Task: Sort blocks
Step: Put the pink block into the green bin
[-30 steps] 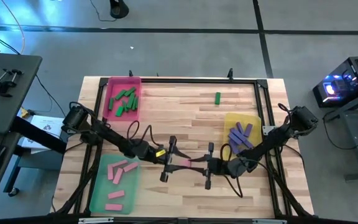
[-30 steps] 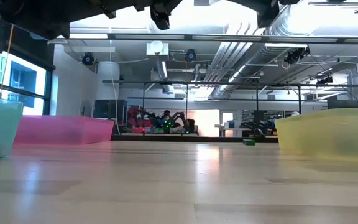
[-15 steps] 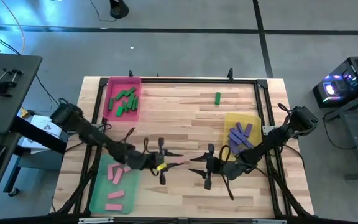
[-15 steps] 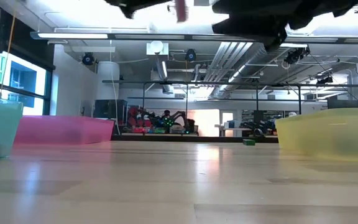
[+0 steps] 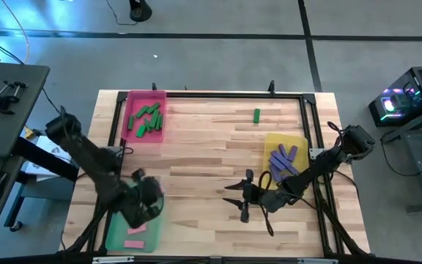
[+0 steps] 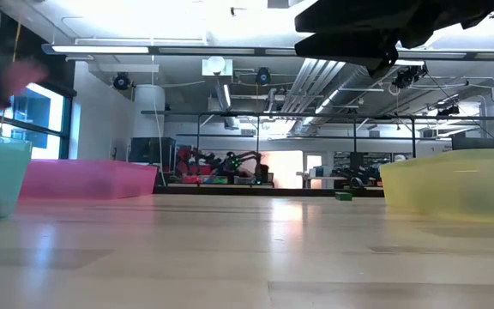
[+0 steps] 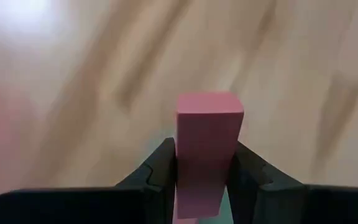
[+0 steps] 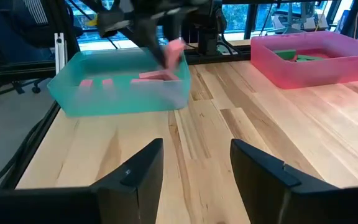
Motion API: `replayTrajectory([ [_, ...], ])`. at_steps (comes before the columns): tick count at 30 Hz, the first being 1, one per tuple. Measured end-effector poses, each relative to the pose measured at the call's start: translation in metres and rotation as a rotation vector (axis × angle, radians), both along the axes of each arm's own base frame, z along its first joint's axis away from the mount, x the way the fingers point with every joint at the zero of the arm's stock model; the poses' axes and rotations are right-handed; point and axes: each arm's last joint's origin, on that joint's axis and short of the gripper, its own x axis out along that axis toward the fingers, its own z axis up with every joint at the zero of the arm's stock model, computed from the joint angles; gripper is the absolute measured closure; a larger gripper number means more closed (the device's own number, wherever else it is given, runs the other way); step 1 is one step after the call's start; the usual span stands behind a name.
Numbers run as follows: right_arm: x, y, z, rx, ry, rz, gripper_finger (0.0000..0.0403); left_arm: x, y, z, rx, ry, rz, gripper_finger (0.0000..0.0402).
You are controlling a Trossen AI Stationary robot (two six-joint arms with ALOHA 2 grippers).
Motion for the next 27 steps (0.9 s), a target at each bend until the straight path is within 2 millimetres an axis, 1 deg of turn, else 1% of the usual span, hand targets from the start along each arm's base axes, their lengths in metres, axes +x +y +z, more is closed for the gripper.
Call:
replayTrajectory([
  [3,0.001,-0.001,0.000,0.000,0.000,-0.003,0.0231,-0.015,-0.016,-0.009,-0.135,0.087,0.075,0.0327],
  [6,0.002,-0.003,0.000,0.002,0.000,-0.012,0.0231,-0.022,-0.033,-0.019,-0.247,0.132,0.105,0.0327],
  [10,0.004,-0.007,0.000,0.010,-0.002,-0.028,0.0231,-0.022,-0.053,-0.034,-0.365,0.193,0.124,0.0327],
  [13,0.005,-0.009,0.000,0.011,-0.002,-0.035,0.0231,-0.018,-0.060,-0.046,-0.411,0.259,0.129,0.0319],
  [16,0.005,-0.010,0.000,0.010,-0.002,-0.036,0.0231,-0.015,-0.063,-0.055,-0.401,0.279,0.139,0.0298],
  [19,0.005,-0.009,0.000,0.009,-0.002,-0.035,0.0231,-0.013,-0.060,-0.063,-0.366,0.304,0.158,0.0277],
  [24,0.005,-0.009,0.000,0.008,-0.001,-0.035,0.0231,-0.009,-0.052,-0.063,-0.350,0.349,0.184,0.0245],
  [27,0.005,-0.009,0.000,0.008,-0.001,-0.035,0.0231,-0.007,-0.047,-0.059,-0.340,0.372,0.163,0.0218],
])
